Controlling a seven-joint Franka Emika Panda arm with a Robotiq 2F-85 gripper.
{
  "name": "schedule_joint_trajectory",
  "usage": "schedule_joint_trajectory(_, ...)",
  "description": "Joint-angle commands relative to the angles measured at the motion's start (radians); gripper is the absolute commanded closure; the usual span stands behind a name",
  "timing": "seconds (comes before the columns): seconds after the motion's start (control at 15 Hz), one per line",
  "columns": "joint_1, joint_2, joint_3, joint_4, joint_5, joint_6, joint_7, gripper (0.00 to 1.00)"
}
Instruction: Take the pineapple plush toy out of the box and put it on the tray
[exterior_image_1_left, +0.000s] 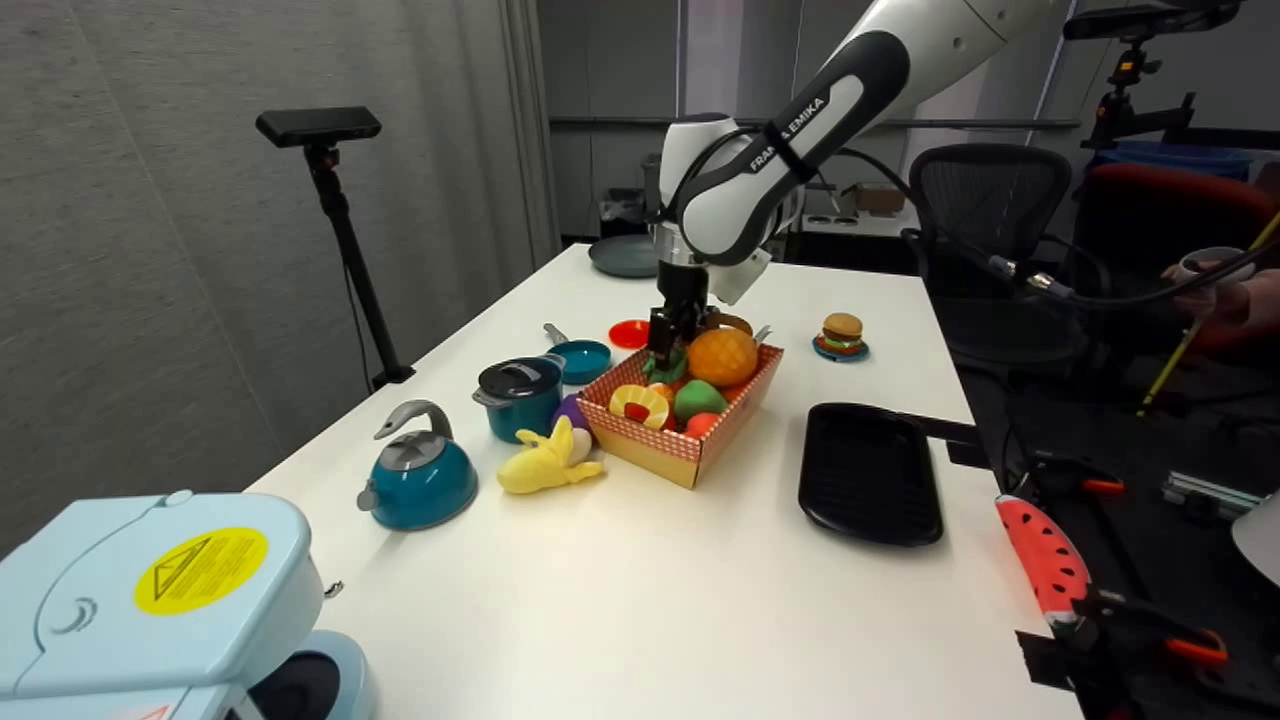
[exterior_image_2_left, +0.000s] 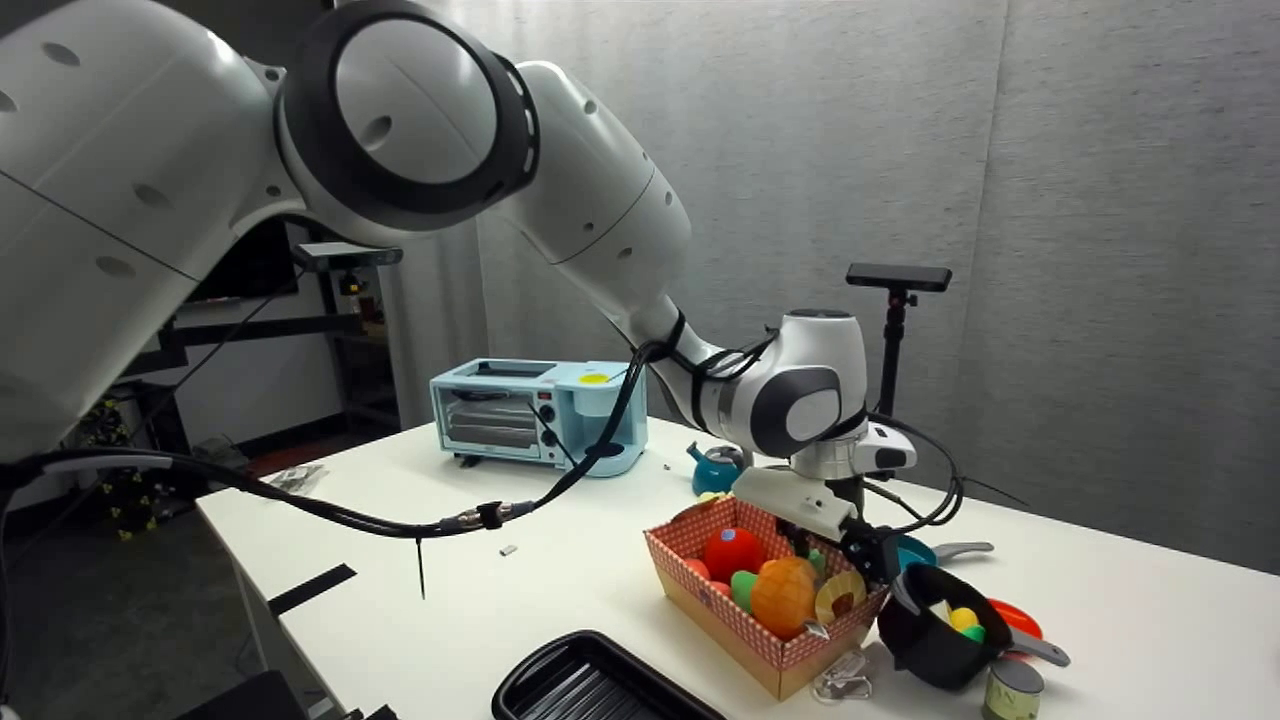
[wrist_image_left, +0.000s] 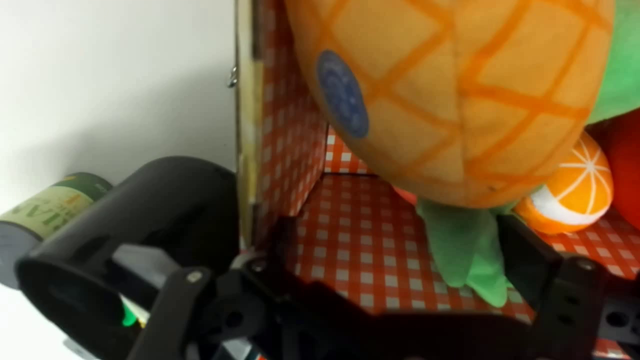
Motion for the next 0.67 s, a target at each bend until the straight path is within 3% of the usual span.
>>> schedule_joint_trajectory(0.0,-0.013,0.002,-0.023,-0.017,-0.031,-0.001,0.020,0.00)
schedule_joint_trajectory(0.6,-0.055,-0.165,-0.028,-0.318,-0.120,0.047,-0.152,0.00)
